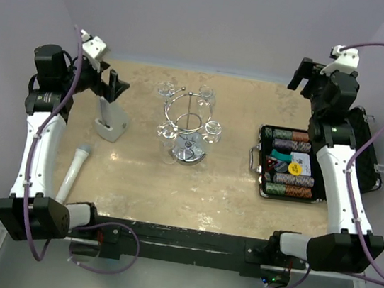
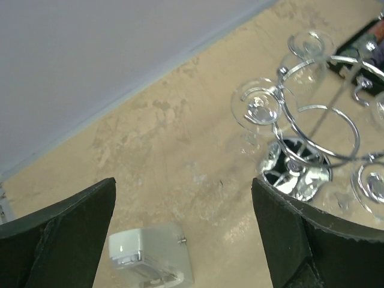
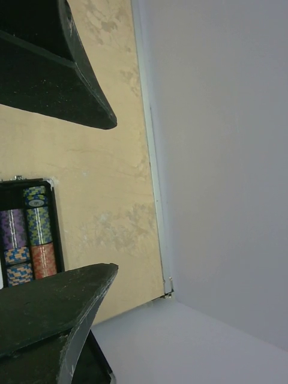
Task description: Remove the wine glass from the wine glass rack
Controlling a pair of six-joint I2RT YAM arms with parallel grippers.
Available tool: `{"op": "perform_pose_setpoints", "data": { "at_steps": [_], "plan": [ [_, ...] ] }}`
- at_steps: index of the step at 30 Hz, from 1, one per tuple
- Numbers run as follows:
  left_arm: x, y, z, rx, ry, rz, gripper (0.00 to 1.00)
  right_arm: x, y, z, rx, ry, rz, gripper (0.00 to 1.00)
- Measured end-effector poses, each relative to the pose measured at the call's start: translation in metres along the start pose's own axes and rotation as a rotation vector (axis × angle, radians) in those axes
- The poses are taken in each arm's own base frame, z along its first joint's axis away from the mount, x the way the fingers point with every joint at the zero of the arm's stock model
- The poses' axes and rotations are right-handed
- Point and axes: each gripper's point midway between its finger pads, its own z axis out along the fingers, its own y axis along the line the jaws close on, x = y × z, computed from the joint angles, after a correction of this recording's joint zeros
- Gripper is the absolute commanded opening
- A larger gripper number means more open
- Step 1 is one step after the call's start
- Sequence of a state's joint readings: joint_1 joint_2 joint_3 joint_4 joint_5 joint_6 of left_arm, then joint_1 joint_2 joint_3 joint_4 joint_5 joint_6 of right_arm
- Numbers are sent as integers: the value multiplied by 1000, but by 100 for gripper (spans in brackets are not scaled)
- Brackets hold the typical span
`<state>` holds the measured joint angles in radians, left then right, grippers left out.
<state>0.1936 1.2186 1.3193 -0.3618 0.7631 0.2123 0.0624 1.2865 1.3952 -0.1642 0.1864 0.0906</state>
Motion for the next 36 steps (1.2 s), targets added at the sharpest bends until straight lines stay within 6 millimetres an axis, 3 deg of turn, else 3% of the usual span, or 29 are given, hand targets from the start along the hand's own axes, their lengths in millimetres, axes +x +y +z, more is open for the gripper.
{"op": "perform_pose_setpoints", "data": {
  "at_steps": [3, 7, 12, 17, 24, 28, 36],
  "plan": [
    [24, -24, -4, 97, 63, 60, 97, -1, 3, -1, -25, -2, -28, 99],
    [64, -63, -25, 207, 102, 129, 100, 2, 8, -5, -72, 3, -76, 99],
    [95, -104, -47, 291, 70, 188, 100, 2, 21, -17, -167, -7, -122, 98],
    [113, -115, -44, 338, 69, 180, 98, -3, 40, -27, -284, -25, -137, 99],
    [157, -137, -31, 400, 76, 164, 98, 12, 54, -23, -364, 17, -136, 99],
    [167, -151, -23, 436, 45, 149, 90, 19, 55, -19, -371, 57, -142, 99],
    [157, -158, -7, 433, -77, 135, 77, 13, 52, -18, -365, 79, -206, 98]
  ]
}}
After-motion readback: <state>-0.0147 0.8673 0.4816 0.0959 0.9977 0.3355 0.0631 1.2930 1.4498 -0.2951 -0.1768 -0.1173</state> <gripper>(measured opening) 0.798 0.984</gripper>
